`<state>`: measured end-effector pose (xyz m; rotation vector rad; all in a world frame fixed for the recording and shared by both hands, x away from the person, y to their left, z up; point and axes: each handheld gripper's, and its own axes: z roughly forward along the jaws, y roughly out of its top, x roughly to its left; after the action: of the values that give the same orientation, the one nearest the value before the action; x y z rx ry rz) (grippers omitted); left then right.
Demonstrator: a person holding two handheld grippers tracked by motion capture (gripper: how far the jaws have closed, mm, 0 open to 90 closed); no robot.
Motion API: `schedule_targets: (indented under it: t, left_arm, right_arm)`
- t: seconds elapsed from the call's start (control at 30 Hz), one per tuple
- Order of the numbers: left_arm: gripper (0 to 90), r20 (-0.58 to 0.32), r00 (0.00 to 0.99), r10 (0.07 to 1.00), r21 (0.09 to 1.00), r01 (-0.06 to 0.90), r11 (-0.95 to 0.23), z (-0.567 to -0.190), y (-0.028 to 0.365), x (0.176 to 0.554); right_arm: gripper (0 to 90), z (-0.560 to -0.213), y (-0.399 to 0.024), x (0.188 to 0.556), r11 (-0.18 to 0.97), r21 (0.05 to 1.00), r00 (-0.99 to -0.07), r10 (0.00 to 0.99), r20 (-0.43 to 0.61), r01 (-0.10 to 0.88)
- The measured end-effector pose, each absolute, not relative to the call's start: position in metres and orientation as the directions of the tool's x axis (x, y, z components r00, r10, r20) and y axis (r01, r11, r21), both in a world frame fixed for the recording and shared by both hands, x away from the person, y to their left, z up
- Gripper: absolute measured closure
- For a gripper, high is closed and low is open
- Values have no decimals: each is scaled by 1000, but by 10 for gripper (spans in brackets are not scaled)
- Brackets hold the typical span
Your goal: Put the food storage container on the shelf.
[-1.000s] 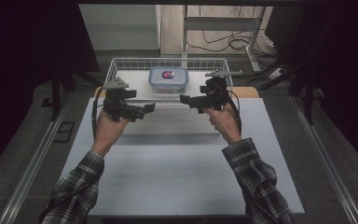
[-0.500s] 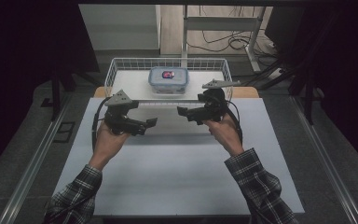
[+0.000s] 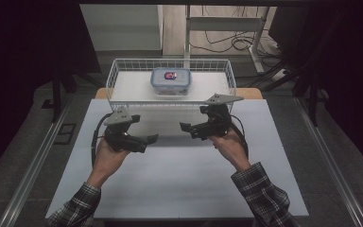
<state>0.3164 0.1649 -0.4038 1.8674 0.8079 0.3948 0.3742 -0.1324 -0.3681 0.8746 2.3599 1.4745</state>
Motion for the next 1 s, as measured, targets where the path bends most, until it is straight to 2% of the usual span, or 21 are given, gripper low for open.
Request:
schedule_targets:
  t: [0.3,0.53,1.0]
  left_arm:
    - [19,-123,714,690,896,378,-232,-427,170,301]
    - [10,-112,710,695,890,383,-247,-446,166,288]
    - [12,-91,684,724,889,383,-250,-485,159,267]
  right_arm:
    - [0,-384,-134,354,337,876,-816,568,104,346]
    - [0,-400,-131,340,376,870,-830,555,63,318]
    - [0,-439,-136,323,425,846,-859,507,71,321]
